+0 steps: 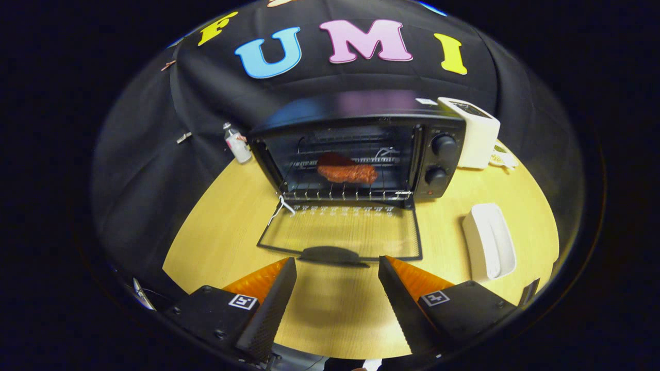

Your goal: Open the toaster oven, put the food inside, and close the toaster oven door.

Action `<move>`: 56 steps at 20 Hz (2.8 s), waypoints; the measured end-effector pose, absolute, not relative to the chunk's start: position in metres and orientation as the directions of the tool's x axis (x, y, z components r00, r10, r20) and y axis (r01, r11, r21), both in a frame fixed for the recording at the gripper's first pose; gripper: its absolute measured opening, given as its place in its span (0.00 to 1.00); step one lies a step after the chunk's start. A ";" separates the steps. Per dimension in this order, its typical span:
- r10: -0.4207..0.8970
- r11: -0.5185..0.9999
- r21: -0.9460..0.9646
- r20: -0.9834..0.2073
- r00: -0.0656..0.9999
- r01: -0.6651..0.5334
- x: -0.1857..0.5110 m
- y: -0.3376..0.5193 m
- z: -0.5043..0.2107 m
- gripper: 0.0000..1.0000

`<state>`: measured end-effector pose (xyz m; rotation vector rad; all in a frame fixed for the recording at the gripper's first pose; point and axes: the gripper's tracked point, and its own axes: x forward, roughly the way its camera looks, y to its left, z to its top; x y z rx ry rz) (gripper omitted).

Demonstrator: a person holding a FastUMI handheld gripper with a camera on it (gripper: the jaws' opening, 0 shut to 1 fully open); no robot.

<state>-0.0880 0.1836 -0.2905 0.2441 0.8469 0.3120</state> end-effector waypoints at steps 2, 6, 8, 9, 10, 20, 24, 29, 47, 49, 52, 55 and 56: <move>0.342 0.938 0.304 -0.731 0.591 -0.167 -0.094 0.189 -0.307 0.99; 0.274 0.961 0.255 -0.814 0.513 -0.109 -0.097 0.199 -0.344 0.99; 0.238 0.970 0.227 -0.838 0.492 -0.082 -0.094 0.202 -0.357 0.99; 0.231 0.972 0.224 -0.845 0.483 -0.073 -0.092 0.207 -0.362 0.99; 0.223 0.974 0.218 -0.849 0.478 -0.067 -0.090 0.210 -0.366 0.99; 0.128 0.989 0.151 -0.879 0.460 0.012 -0.074 0.211 -0.385 0.99; 0.136 0.987 0.160 -0.861 0.490 0.006 -0.074 0.209 -0.374 1.00; 0.163 0.983 0.185 -0.832 0.530 -0.012 -0.076 0.204 -0.354 1.00; 0.179 0.979 0.189 -0.621 0.763 -0.076 -0.012 0.193 -0.255 0.99; 0.175 0.982 0.166 -0.593 0.786 -0.093 0.001 0.190 -0.242 0.99; 0.181 0.979 0.179 -0.574 0.799 -0.093 0.005 0.186 -0.231 0.99; 0.188 0.978 0.180 -0.570 0.800 -0.101 0.002 0.180 -0.227 0.99; 0.194 0.977 0.185 -0.563 0.803 -0.105 0.000 0.179 -0.223 0.99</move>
